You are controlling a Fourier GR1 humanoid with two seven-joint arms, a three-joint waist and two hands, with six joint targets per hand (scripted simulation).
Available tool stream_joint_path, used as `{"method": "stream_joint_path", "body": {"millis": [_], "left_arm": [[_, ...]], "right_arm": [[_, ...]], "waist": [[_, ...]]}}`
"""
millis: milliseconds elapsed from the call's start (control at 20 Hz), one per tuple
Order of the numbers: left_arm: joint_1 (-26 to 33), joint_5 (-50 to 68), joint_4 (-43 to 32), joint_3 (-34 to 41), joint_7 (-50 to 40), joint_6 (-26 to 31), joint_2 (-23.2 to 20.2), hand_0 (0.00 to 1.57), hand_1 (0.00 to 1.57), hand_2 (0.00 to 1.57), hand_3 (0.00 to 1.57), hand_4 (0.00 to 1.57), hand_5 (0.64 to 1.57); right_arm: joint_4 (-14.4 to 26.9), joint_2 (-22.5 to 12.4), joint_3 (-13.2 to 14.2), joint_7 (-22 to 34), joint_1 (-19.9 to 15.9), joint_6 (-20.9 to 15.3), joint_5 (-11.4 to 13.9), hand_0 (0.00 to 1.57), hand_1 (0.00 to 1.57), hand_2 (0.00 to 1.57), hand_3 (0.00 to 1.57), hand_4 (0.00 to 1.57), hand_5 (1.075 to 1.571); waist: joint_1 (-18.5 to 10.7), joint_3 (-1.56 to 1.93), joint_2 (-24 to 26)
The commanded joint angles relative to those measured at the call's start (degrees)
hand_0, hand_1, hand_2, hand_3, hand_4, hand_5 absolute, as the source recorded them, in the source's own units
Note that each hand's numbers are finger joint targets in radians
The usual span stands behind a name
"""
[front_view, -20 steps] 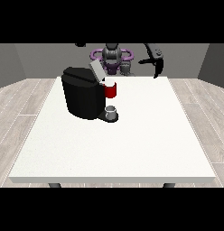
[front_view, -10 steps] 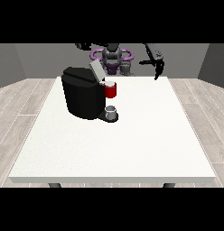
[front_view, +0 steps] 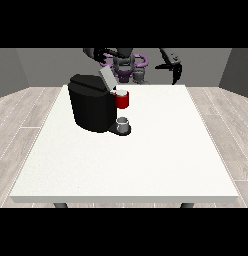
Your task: Insert the coffee pod into the coffee machine and close the lid
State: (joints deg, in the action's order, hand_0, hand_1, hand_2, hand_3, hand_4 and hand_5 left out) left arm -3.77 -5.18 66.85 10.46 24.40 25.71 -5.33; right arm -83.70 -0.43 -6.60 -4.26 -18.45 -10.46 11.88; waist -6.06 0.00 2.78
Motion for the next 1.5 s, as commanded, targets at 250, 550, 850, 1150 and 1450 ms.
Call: {"method": "stream_joint_path", "body": {"millis": [250,550,850,1150,1450], "left_arm": [[0.20,1.35,3.64,-1.15,2.55,0.57,-0.50,0.00,0.00,0.00,0.00,0.31,1.571],[-1.21,0.25,0.97,-0.95,4.36,-3.68,0.01,0.00,0.00,0.00,0.00,0.37,1.571],[-3.34,1.33,2.47,-2.07,2.41,-2.24,-0.46,0.00,0.00,0.00,0.00,0.35,1.571],[-3.81,4.67,2.37,0.61,-0.71,0.14,-3.48,0.00,0.00,0.00,0.00,0.34,1.571],[-5.15,2.62,0.51,-0.69,2.69,-1.23,-3.17,0.00,0.00,0.00,0.00,0.38,1.571]], "right_arm": [[9.58,-4.09,10.27,-4.32,-8.22,-0.20,-2.45,0.00,0.00,0.00,0.00,0.36,1.571],[14.58,-2.88,10.67,-5.34,-12.64,0.86,-3.83,0.00,0.00,0.00,0.00,0.45,1.571],[21.56,-4.33,13.28,-9.82,-16.33,0.27,-4.31,0.00,0.00,0.00,0.00,0.44,1.571],[21.08,-5.21,13.01,-7.99,-16.36,1.97,-5.03,0.00,0.00,0.00,0.00,0.24,1.571],[22.98,-4.14,12.56,-9.87,-19.46,-0.30,-3.64,0.00,0.00,0.00,0.00,0.43,1.571]], "waist": [[-2.37,0.02,-6.84],[-0.58,0.00,-7.42],[-2.25,0.01,-10.49],[-2.13,0.00,-8.75],[-3.41,0.00,-11.68]]}}
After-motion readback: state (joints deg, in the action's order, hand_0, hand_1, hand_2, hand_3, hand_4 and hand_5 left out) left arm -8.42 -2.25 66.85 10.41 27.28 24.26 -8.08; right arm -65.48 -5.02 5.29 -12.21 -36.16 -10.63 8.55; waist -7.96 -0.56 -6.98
